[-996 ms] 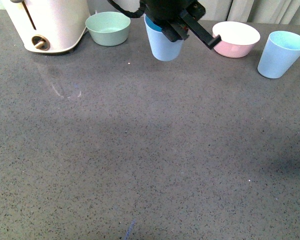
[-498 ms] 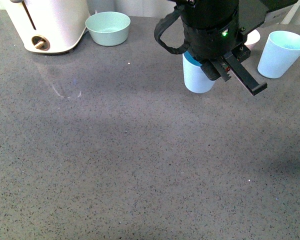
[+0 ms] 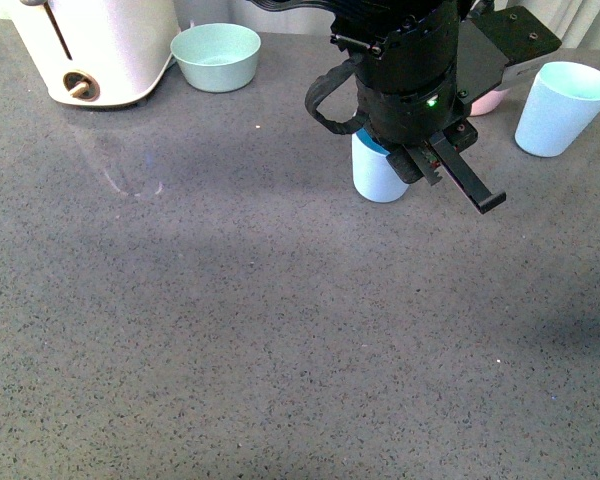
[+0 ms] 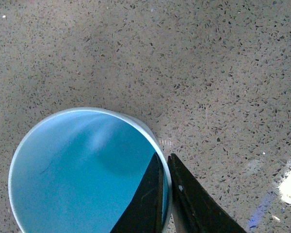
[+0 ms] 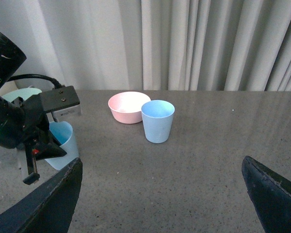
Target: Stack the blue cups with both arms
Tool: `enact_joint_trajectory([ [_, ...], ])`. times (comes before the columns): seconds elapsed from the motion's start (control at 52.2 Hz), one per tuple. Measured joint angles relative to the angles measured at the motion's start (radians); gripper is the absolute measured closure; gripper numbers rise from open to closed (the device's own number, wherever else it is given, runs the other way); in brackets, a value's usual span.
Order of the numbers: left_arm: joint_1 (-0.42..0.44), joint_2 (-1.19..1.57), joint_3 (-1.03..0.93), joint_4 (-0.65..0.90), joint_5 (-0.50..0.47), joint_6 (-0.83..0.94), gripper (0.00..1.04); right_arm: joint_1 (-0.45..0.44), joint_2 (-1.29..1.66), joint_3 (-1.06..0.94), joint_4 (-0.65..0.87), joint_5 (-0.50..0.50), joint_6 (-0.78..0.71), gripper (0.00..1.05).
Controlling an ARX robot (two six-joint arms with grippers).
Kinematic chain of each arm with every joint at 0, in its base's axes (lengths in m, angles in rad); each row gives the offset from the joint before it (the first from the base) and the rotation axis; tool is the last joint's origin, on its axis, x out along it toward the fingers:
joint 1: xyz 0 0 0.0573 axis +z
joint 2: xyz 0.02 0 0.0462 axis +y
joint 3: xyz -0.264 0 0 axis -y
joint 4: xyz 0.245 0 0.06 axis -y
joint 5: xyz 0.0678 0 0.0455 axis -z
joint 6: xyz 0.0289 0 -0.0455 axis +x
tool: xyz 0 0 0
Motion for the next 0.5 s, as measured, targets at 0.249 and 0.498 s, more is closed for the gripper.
enact_joint_trajectory([
  [0.249,0.006,0.008,0.002,-0.011,0.023,-0.002,0.58,0.0,0.0,0.0,0.0,0.0,0.0,0.09],
  [0.498,0.007,0.004,0.004,-0.017,0.032,-0.009,0.19,0.0,0.0,0.0,0.0,0.0,0.0,0.09],
])
